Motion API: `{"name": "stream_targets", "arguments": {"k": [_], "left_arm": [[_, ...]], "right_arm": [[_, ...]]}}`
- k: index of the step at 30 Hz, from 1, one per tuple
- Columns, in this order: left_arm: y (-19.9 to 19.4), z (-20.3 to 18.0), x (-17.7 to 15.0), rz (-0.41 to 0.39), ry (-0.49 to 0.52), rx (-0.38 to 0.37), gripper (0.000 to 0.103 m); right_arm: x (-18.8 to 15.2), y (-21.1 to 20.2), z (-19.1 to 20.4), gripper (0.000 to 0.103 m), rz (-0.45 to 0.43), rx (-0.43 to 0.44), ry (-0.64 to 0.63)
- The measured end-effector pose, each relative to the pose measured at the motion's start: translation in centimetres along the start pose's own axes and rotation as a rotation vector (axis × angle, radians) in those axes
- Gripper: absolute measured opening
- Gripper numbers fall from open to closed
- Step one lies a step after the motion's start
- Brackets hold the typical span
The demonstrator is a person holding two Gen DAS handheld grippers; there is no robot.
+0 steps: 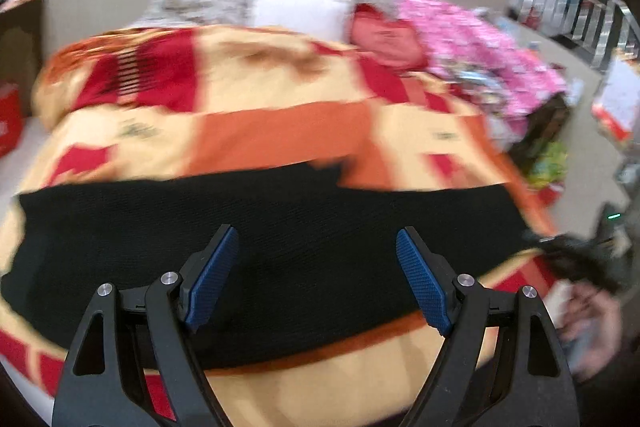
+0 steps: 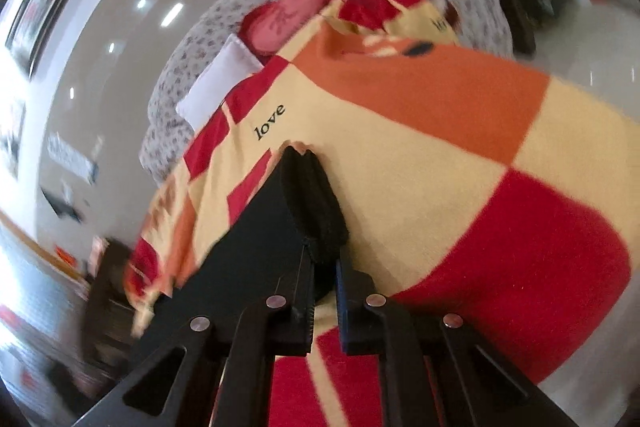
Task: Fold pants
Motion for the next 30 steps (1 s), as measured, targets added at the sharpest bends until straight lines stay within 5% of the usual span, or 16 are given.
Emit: {"name": "stream_targets", "arguments": {"k": [4,9,16,25,26,30], "left_arm": [[4.3,-7.9,1.8,0.147,-0.034,-0.163,0.082],[9.7,-16.3,3.1,0.311,0.002,-0.226,0.082],[14.3,-22.5,2.0,0.423,0.140,-0.199,0.082],[14.5,-24.5,1.2,0.351,0.390,-0.067,0.081],[14.7,-24.2,1.2,0.360,0.382,-0.064,0.080],[14.9,-22.7,1.6,0.349,0.320,-0.057,0.034]], "right_arm": [[-0.3,-1.2,2.3,0.008,-0.082,0.010,-0.137],[-0.7,-2.0,3.3,0.008,-0.094,0.155,-0.184],[-1.9,-1.4,5.7,0.008,-0.011,0.268,-0.317],[-3.0,-1.8,6.8,0.008,-0.006,0.347,-0.401],[-3.0,-1.9,6.9,0.008,-0.009,0.354,-0.402],[-2.9,-2.0,7.1,0.008,-0.020,0.369,-0.402]]}}
Point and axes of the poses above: each gripper's, at about its wrist camera, not at the fingertips, and y roughly the way its jaws point, z to its left, x to its top, the point moved 1 cm from there along y, roughly the way its jaws point, and after that the axes turned 13 degrees about -z, right-handed, at the moved point
